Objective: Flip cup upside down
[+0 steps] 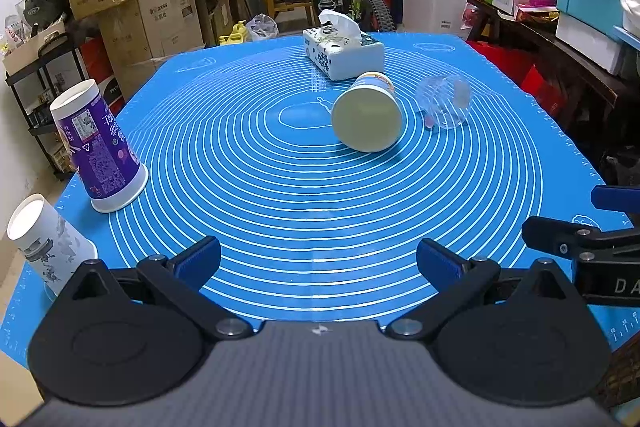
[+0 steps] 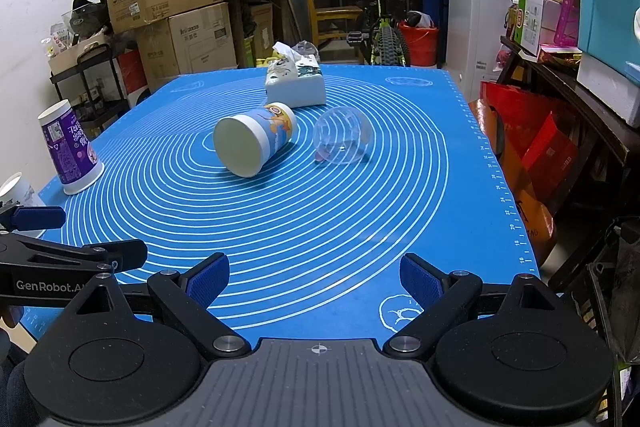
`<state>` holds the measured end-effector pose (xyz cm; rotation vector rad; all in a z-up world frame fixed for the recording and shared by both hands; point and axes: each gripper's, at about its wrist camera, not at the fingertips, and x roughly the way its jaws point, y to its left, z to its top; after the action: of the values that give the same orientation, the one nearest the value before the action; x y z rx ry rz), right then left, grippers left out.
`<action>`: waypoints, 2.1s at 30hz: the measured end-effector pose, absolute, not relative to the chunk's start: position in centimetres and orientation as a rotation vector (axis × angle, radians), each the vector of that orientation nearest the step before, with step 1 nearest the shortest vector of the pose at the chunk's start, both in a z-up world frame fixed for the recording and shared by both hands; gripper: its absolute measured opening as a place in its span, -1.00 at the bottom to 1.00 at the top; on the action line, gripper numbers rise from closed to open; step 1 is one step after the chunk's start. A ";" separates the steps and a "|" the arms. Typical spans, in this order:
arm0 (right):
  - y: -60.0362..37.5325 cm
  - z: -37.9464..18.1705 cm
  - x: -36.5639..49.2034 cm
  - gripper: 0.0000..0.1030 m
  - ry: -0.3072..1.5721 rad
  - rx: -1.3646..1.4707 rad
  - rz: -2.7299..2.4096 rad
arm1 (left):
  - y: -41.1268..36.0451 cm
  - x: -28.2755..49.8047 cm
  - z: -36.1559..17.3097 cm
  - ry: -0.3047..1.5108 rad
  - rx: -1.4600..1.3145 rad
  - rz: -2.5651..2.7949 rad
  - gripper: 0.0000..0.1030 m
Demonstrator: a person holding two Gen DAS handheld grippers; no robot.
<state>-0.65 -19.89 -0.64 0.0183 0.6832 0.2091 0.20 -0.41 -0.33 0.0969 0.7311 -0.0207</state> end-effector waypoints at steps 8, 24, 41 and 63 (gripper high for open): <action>-20.3 -0.9 -0.5 0.80 0.690 0.020 0.211 | -0.4 0.2 -0.3 0.730 0.098 -0.019 0.99; -20.3 -1.0 -0.5 0.80 0.691 0.020 0.211 | -0.3 0.2 -0.3 0.730 0.099 -0.018 0.99; -20.3 -0.9 -0.5 0.80 0.692 0.020 0.211 | -0.4 0.5 -0.5 0.735 0.111 -0.016 0.99; -21.3 0.3 2.6 0.80 0.647 0.037 0.185 | -1.9 4.8 1.2 0.666 0.150 -0.056 0.99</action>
<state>2.58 -21.25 0.27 0.0372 0.6474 0.1854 4.80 -1.94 1.23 0.1498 0.6664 -0.0556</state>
